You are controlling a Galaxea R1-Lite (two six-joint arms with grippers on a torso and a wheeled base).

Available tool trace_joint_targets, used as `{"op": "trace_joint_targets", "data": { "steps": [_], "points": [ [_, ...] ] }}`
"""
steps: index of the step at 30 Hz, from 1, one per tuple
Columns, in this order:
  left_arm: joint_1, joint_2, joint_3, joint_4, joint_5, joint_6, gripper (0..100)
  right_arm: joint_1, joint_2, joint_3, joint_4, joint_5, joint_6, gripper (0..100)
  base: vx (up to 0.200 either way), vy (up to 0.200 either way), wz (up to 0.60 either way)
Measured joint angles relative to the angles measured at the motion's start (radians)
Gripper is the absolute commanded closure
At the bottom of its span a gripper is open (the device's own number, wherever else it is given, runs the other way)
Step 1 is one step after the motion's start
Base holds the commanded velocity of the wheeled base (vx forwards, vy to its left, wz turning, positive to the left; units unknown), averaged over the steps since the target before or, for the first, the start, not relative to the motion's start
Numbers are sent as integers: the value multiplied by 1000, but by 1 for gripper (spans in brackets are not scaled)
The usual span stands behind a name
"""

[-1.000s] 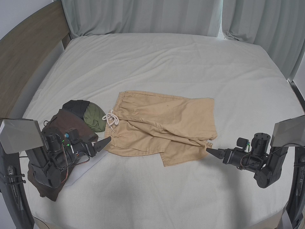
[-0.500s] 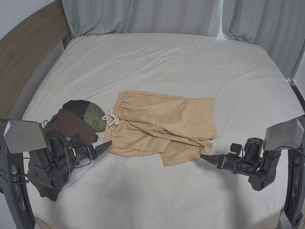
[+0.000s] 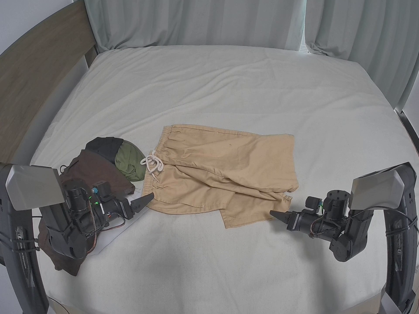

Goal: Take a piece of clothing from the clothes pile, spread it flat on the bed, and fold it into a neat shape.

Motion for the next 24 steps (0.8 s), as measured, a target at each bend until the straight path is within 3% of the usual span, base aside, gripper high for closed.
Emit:
{"op": "trace_joint_targets", "data": {
  "steps": [10,24],
  "points": [
    [1,-1,-3,0,0,0,0,8,8,2,0,-5,0,100,0,0,0],
    [0,0,-6,0,-1,0,0,-31,-136,186,9,1,-13,100,0,0,0]
  ]
}}
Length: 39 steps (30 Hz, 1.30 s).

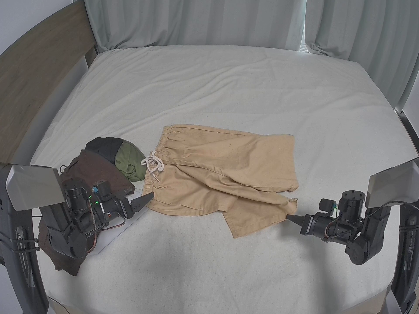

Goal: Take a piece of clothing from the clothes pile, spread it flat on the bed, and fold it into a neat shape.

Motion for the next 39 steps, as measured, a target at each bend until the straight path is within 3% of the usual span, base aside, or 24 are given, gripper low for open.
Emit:
{"op": "trace_joint_targets", "data": {
  "steps": [12,20,21,30,39],
  "points": [
    [0,3,0,0,1,0,0,-99,-48,58,2,11,-4,100,0,0,0],
    [0,6,0,0,1,0,0,-111,-27,29,2,11,-6,100,0,0,0],
    [-1,6,0,0,1,0,0,-111,-26,24,2,11,-6,0,0,0,0],
    [-2,8,0,0,0,0,0,-105,-20,34,0,17,-48,0,0,0,0],
    [-9,27,-9,0,0,-6,0,-89,-19,88,0,84,-152,0,0,0,0]
  ]
}}
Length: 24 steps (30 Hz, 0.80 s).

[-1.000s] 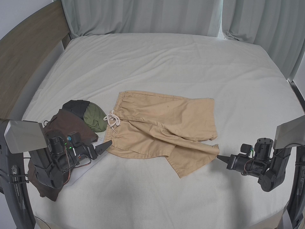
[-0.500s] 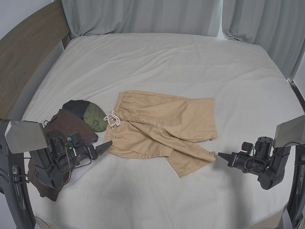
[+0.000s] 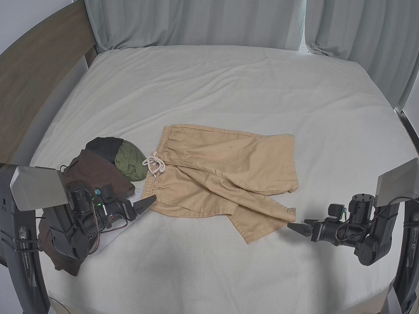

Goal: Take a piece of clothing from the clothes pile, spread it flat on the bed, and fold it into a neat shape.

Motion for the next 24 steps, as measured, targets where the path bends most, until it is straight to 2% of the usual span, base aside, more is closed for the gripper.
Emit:
{"op": "trace_joint_targets", "data": {
  "steps": [6,14,24],
  "points": [
    [-2,31,-22,0,1,-37,0,11,1,1,0,0,-1,0,0,0,0],
    [-13,63,-56,1,7,-184,0,19,1,-5,-1,-1,-1,0,0,0,0],
    [-20,117,-93,1,40,-194,0,21,3,-15,-1,-2,-1,0,0,0,0]
  ]
}}
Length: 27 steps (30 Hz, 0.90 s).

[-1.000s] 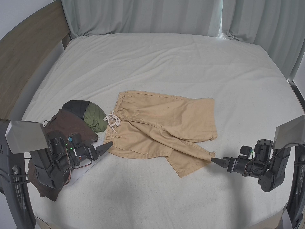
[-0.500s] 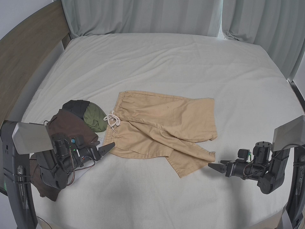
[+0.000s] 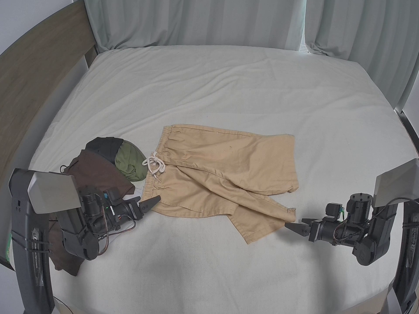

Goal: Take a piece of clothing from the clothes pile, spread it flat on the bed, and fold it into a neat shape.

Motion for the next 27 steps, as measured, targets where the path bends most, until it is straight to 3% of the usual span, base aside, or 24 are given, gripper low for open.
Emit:
{"op": "trace_joint_targets", "data": {
  "steps": [14,15,27],
  "points": [
    [-22,44,-41,0,28,-1,0,5,0,-8,0,0,-1,0,0,0,0],
    [-23,47,-46,0,33,-2,100,6,0,-8,-1,0,-1,0,0,0,0],
    [-22,76,-80,0,53,-1,100,49,27,-13,-2,0,4,0,0,0,0]
  ]
}}
